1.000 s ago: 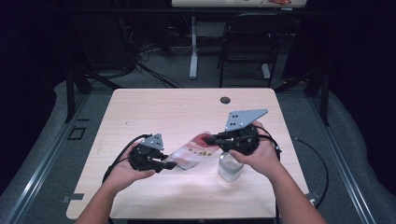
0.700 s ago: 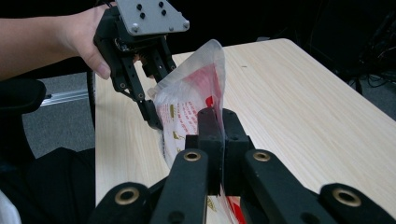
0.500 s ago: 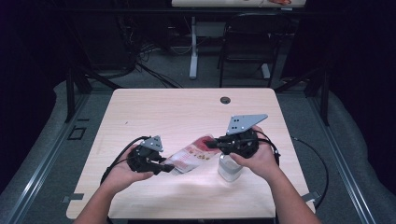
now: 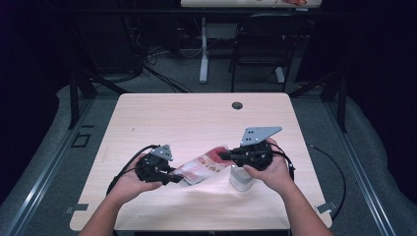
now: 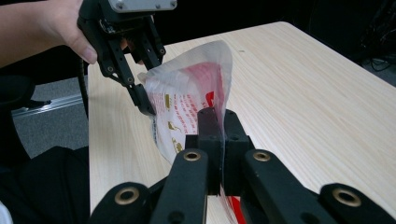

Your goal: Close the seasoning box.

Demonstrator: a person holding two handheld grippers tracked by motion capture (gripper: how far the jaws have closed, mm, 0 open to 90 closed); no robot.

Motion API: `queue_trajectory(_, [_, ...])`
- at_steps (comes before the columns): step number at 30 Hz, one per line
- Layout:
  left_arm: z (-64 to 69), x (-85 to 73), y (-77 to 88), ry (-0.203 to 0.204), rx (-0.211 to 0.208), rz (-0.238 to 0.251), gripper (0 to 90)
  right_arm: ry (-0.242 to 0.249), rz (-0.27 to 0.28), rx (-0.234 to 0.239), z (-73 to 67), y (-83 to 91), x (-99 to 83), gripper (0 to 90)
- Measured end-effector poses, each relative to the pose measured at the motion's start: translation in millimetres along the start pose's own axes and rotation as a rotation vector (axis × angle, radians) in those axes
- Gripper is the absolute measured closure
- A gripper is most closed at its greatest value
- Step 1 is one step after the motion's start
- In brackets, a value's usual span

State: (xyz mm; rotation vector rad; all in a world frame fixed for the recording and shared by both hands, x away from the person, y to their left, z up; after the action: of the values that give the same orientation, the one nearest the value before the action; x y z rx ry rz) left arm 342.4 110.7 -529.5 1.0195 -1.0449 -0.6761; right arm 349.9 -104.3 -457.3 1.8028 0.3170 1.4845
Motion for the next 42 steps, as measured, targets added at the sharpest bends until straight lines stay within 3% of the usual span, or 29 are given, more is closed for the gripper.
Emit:
queue_trajectory(19, [-1.2, 5.2, 11.5, 0.003, 0.007, 0.009, 73.6, -0.055, 0.061, 0.012, 5.2, 1.4, -11.4, 89.8])
queue_trajectory(42, [-1.1, 14.6, 30.5, -0.017, 0.024, 0.011, 73.7, -0.088, 0.096, 0.002, 9.0, 8.2, -18.6, 89.8])
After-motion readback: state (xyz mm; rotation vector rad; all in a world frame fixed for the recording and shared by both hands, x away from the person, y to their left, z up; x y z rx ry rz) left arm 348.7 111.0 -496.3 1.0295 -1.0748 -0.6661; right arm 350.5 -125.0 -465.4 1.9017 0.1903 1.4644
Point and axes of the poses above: each handheld gripper's, and its own axes: y roughly backward along the jaws, x roughly out of its top, z roughly to its right, the point moved 7 cm from there along -y, roughly forward along the jaws, and after that the axes turned 14 degrees about -z, right-handed, at the moved point
